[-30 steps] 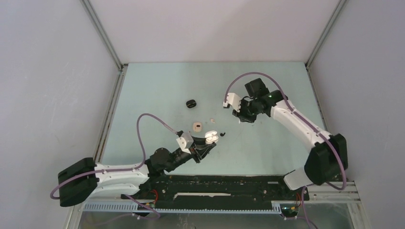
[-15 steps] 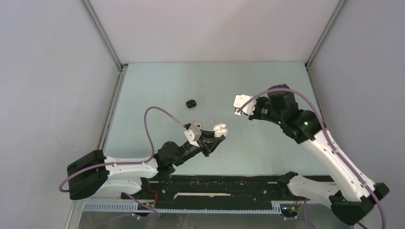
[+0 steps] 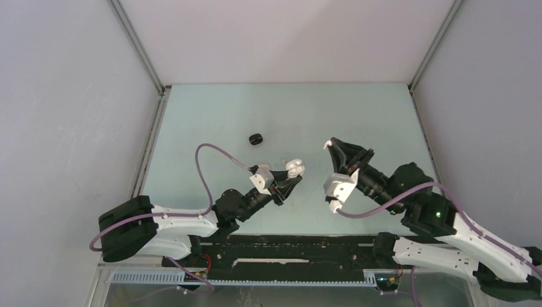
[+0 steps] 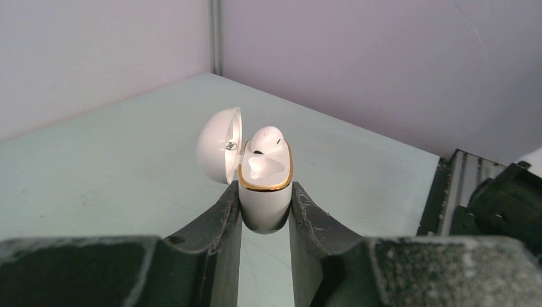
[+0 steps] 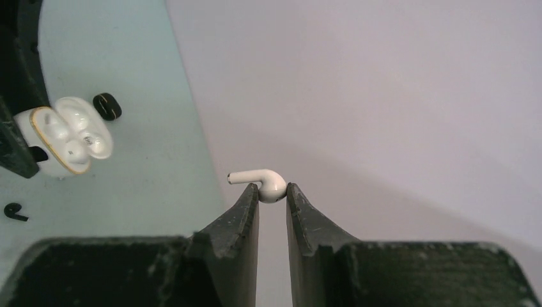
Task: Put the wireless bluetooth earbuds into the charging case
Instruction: Pick up the earbud from the center of the board, then place the earbud in the charging case.
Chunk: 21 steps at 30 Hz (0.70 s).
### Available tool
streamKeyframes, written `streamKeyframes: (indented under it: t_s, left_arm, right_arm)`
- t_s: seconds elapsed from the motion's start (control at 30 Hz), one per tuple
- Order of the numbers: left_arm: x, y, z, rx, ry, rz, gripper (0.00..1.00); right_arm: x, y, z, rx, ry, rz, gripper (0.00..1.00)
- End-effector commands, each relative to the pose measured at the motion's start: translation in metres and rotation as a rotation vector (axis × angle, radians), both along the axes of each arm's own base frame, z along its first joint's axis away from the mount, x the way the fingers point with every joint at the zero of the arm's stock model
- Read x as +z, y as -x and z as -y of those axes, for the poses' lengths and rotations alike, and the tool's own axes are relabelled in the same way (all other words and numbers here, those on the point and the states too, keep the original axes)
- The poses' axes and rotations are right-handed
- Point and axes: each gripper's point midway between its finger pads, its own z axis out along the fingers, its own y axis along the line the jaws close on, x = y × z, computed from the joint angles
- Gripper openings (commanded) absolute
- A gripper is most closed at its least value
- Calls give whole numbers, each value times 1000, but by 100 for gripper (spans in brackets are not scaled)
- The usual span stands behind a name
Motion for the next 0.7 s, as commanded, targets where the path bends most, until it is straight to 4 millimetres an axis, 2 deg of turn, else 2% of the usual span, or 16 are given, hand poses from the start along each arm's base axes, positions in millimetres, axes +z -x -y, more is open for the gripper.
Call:
streamKeyframes:
  t_s: [0.0, 0.2, 0.43, 0.67]
  left_arm:
    - [32, -10, -9, 93, 67, 99, 0]
    - [27, -8, -11, 117, 23, 143, 0]
    - [27, -4, -13, 109, 13, 169, 0]
    - [28, 7, -10, 61, 17, 216, 0]
  right_arm:
    - [3, -5, -13, -72, -18, 140, 0]
    - [-31, 3, -44, -4, 42, 133, 0]
    - [-46, 22, -68, 88, 43, 164, 0]
    - [-59, 32, -76, 140, 50, 165, 0]
